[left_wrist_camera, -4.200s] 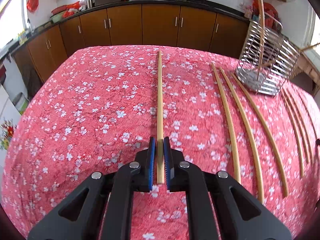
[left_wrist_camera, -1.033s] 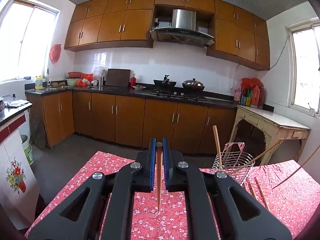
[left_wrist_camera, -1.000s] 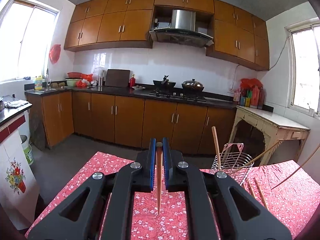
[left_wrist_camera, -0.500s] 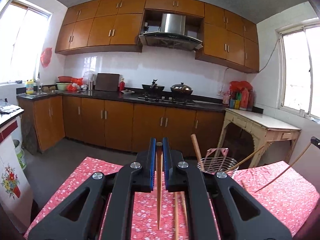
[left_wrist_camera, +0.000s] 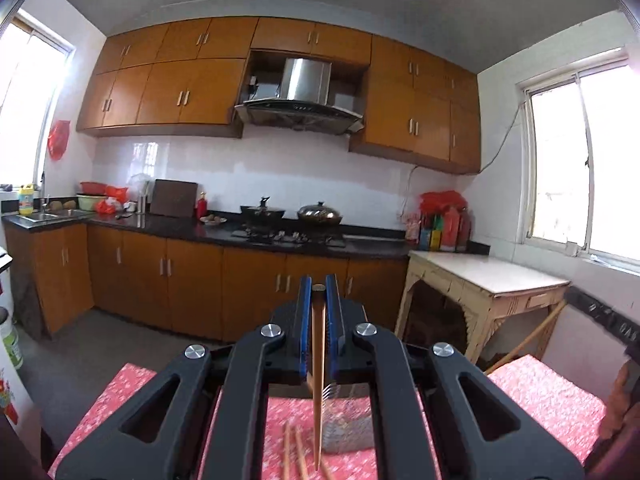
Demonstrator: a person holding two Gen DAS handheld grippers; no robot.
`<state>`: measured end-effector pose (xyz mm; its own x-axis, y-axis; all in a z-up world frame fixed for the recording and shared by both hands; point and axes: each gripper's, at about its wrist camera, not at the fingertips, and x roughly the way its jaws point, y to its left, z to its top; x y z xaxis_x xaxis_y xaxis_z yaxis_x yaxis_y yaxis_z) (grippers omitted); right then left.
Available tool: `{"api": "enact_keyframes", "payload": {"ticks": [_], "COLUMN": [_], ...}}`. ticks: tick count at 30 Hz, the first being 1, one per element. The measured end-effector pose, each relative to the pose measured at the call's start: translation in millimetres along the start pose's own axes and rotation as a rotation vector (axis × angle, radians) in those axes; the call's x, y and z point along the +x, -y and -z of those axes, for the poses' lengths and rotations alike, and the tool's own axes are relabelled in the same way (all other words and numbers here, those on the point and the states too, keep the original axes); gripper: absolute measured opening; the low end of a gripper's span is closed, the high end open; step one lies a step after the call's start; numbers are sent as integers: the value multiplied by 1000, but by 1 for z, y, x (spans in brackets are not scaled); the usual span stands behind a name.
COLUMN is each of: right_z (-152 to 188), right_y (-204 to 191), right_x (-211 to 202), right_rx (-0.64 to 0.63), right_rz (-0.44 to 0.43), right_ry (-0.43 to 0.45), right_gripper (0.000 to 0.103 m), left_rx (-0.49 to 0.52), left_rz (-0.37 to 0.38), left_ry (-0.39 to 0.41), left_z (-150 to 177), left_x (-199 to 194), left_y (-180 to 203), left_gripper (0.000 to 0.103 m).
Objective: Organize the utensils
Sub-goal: 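Drop both chopsticks into the wire holder by opening both grippers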
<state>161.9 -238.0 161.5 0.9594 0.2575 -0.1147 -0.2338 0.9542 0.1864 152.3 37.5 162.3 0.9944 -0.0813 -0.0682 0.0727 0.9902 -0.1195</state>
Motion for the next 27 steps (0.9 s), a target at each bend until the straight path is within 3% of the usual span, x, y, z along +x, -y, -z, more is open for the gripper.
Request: {"api": "enact_keyframes", "payload": {"ticks": [8, 16, 25, 27], "right_z": [-26, -8, 20, 24], "right_y": [-13, -9, 3, 5], "right_x": [62, 126, 176, 179], "right_rx": [5, 14, 42, 39], "right_rz": [9, 33, 46, 82], "right_ry": [-15, -105, -224, -229], "right_gripper": [8, 8, 8, 13], "left_rx": [-20, -60, -38, -36], "left_rz": [-17, -84, -121, -145], "left_ry": [29, 57, -115, -147], "left_z": [-24, -21, 26, 30], "left_x": [40, 88, 140, 145], "left_y": [24, 33, 24, 20], "left_gripper": [7, 7, 7, 7]}}
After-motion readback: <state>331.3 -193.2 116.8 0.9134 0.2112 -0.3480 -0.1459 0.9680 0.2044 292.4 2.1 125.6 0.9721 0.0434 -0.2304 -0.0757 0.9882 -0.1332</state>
